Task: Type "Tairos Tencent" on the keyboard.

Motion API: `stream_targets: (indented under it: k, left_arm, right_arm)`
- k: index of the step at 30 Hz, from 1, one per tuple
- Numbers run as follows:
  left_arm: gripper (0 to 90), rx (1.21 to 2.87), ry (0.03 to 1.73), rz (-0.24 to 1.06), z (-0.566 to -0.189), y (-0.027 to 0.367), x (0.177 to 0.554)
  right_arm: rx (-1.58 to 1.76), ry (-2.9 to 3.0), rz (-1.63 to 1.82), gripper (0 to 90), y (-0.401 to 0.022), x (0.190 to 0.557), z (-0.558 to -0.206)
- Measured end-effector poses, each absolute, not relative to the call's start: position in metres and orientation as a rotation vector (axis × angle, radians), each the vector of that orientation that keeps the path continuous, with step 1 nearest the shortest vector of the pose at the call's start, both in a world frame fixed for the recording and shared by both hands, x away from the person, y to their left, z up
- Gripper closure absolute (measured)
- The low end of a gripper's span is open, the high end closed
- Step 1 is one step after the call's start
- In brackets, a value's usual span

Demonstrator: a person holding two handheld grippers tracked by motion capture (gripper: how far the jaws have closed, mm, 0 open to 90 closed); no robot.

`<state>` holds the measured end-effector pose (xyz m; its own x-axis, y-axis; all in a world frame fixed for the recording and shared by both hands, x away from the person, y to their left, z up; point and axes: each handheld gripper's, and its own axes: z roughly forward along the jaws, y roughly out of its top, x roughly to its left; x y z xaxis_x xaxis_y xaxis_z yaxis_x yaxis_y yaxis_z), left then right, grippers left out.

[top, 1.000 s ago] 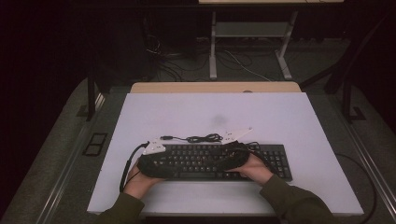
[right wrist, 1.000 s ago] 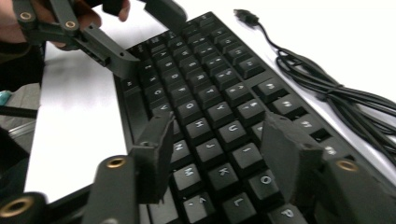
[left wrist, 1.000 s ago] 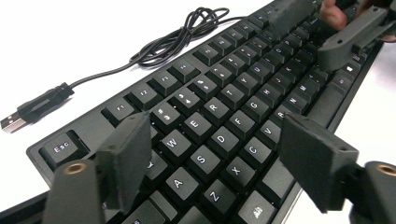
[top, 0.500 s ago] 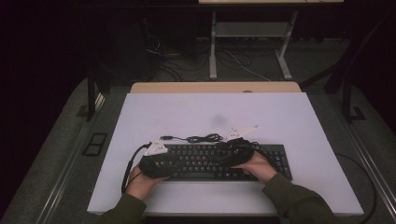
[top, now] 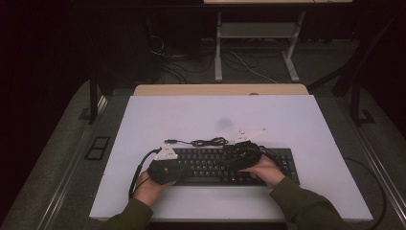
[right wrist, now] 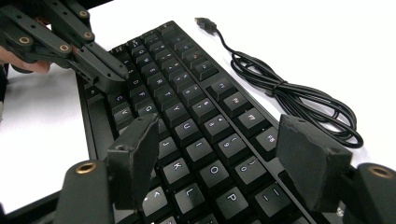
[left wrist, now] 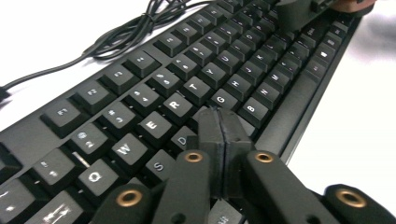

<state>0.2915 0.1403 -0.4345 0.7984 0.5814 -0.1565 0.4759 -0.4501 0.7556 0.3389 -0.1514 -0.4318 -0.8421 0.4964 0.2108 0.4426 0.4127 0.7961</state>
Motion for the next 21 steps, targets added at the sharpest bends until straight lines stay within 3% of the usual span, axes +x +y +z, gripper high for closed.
stream_targets:
  k: [21]
  left_arm:
    - [88.6, 2.162, 0.753, 0.138, -0.4363, 0.1351, 0.2904]
  right_arm:
    - [0.855, 2.586, 1.431, 29.8, -0.1512, 0.3384, -0.4316]
